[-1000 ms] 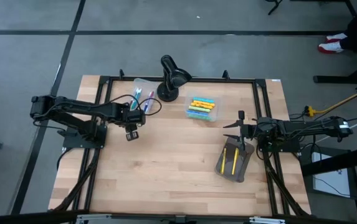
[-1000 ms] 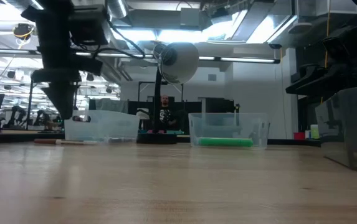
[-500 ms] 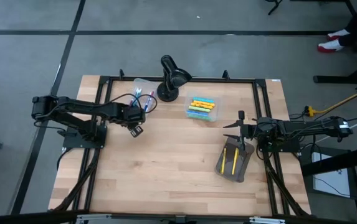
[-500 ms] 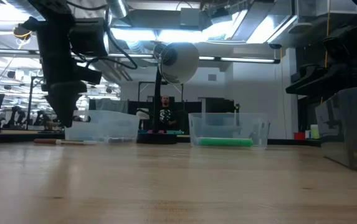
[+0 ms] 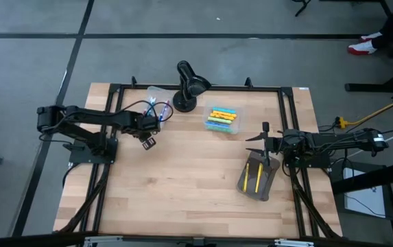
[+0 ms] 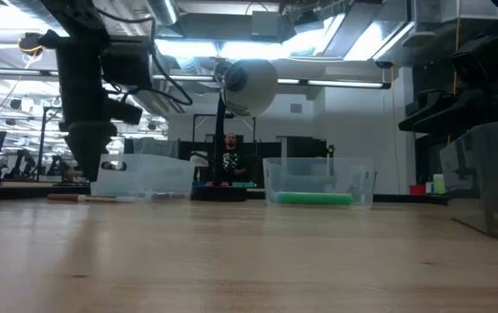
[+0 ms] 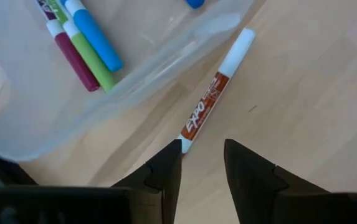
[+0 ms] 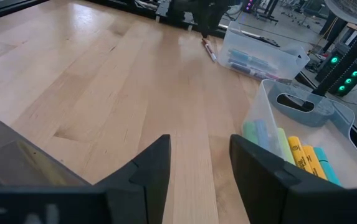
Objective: Pick & Place Markers
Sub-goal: Put the brown marker pen into the left transparent bin
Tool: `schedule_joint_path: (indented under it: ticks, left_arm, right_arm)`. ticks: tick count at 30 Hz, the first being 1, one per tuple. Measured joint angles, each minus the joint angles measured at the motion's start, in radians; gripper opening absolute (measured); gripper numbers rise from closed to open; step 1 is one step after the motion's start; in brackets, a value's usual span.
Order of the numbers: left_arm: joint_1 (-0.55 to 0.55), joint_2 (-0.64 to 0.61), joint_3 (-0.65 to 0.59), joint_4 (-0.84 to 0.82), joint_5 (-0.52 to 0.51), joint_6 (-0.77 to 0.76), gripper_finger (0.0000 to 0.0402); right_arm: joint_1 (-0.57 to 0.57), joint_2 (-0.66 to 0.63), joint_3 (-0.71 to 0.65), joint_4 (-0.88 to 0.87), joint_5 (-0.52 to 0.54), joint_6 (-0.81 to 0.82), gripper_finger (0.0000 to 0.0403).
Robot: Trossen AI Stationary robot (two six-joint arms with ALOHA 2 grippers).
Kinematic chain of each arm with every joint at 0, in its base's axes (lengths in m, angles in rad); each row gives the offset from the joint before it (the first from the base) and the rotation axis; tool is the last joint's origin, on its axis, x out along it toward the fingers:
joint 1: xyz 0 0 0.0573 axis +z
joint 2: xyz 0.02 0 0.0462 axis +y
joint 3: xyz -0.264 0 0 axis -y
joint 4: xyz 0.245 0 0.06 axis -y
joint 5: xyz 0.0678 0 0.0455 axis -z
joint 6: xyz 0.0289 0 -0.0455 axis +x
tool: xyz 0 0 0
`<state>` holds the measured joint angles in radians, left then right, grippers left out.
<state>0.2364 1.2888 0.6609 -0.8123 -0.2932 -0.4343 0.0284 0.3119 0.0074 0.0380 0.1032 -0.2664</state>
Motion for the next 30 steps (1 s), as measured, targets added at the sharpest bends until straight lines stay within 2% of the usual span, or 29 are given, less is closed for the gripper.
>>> schedule_joint_path:
  ticks: [6, 12, 18, 24, 26, 30]
  left_arm:
    - [0.040, 0.059, 0.000, 0.006, 0.020, 0.087, 0.0121]
    - [0.060, 0.102, 0.000, 0.055, 0.016, 0.117, 0.0153]
    - [0.074, 0.111, 0.000, 0.064, 0.056, 0.143, 0.0187]
    - [0.074, 0.111, 0.000, 0.064, 0.046, 0.184, 0.0193]
    - [0.074, 0.109, 0.000, 0.063, 0.014, 0.159, 0.0191]
    - [0.076, 0.067, 0.000, 0.053, 0.012, -0.020, 0.0182]
  right_arm:
    - [0.000, 0.000, 0.000, 0.000, 0.000, 0.000, 0.0163]
    - [0.000, 0.000, 0.000, 0.000, 0.000, 0.000, 0.0163]
    - [0.000, 0.000, 0.000, 0.000, 0.000, 0.000, 0.0163]
    - [0.000, 0.000, 0.000, 0.000, 0.000, 0.000, 0.0163]
    - [0.000, 0.000, 0.000, 0.000, 0.000, 0.000, 0.0163]
    - [0.000, 0.000, 0.000, 0.000, 0.000, 0.000, 0.0163]
